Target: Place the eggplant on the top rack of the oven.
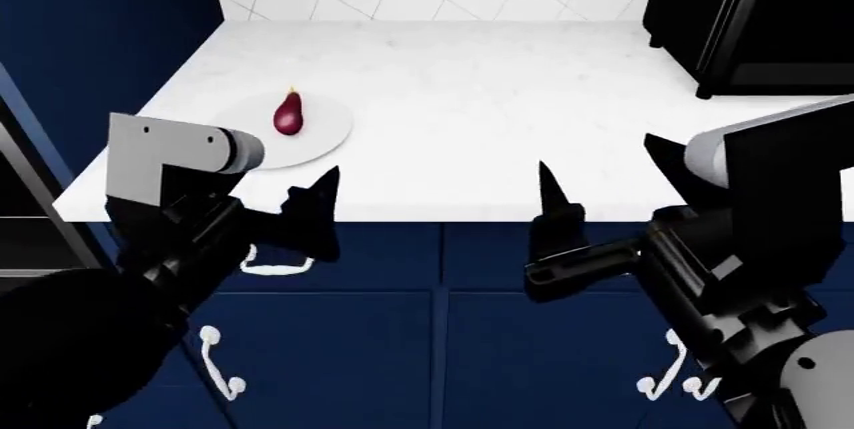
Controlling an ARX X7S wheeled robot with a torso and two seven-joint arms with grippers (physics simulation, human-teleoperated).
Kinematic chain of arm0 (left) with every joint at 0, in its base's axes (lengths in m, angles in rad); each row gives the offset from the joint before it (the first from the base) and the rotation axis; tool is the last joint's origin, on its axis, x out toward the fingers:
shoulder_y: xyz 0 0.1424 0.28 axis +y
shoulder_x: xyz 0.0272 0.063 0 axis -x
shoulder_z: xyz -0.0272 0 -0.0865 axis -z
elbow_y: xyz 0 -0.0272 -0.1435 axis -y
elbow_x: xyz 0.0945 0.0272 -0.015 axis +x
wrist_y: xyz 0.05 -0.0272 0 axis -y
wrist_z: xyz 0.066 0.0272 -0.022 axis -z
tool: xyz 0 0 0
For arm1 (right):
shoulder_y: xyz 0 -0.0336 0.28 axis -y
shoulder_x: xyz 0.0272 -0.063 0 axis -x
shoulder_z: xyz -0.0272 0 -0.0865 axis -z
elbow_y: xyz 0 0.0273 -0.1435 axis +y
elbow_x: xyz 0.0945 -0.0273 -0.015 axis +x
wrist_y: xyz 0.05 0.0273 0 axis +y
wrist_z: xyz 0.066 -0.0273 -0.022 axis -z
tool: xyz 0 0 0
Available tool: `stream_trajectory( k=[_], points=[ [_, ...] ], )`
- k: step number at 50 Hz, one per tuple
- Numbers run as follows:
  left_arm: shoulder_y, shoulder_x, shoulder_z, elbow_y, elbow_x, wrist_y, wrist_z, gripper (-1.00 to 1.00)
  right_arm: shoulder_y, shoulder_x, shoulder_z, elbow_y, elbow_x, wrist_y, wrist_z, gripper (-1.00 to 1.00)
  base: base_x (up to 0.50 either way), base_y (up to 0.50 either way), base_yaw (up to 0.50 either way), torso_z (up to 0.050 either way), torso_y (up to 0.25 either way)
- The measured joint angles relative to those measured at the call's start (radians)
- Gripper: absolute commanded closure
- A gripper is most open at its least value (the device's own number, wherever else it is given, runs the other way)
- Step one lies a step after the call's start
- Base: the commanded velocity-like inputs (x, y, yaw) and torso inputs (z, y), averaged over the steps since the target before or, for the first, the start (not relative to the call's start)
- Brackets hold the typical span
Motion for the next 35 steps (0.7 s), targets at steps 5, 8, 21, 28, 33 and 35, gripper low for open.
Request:
stream_trajectory(
  k=[5, 8, 21, 28, 33, 35],
  points=[
    [-0.021, -0.005, -0.008, -0.01, -0.024, -0.015, -0.021, -1.0, 0.02, 0.015, -0.005, 0.007, 0.035, -0.008, 0.03, -1.0, 0.03, 0.0, 0.0, 0.0, 0.0],
    [-0.03, -0.007, -0.011, -0.015, -0.036, -0.02, -0.032, -1.0, 0.032, 0.025, -0.014, 0.012, 0.052, -0.011, 0.045, -1.0, 0.5, 0.0, 0.0, 0.0, 0.0],
    [-0.054, -0.016, 0.001, -0.049, -0.047, -0.008, -0.071, -1.0, 0.063, 0.044, -0.042, 0.027, 0.081, -0.019, 0.066, -1.0, 0.5, 0.01, 0.0, 0.0, 0.0],
    [-0.06, -0.018, 0.014, -0.068, -0.043, 0.0, -0.093, -1.0, 0.074, 0.05, -0.058, 0.041, 0.085, -0.022, 0.068, -1.0, 0.5, 0.01, 0.0, 0.0, 0.0],
    [-0.065, -0.017, 0.018, -0.079, -0.048, 0.0, -0.105, -1.0, 0.077, 0.053, -0.067, 0.049, 0.084, -0.024, 0.065, -1.0, 0.5, 0.01, 0.0, 0.0, 0.0],
    [-0.066, -0.017, 0.02, -0.083, -0.05, 0.0, -0.109, -1.0, 0.076, 0.054, -0.067, 0.05, 0.083, -0.026, 0.064, -1.0, 0.5, 0.01, 0.0, 0.0, 0.0]
  ],
)
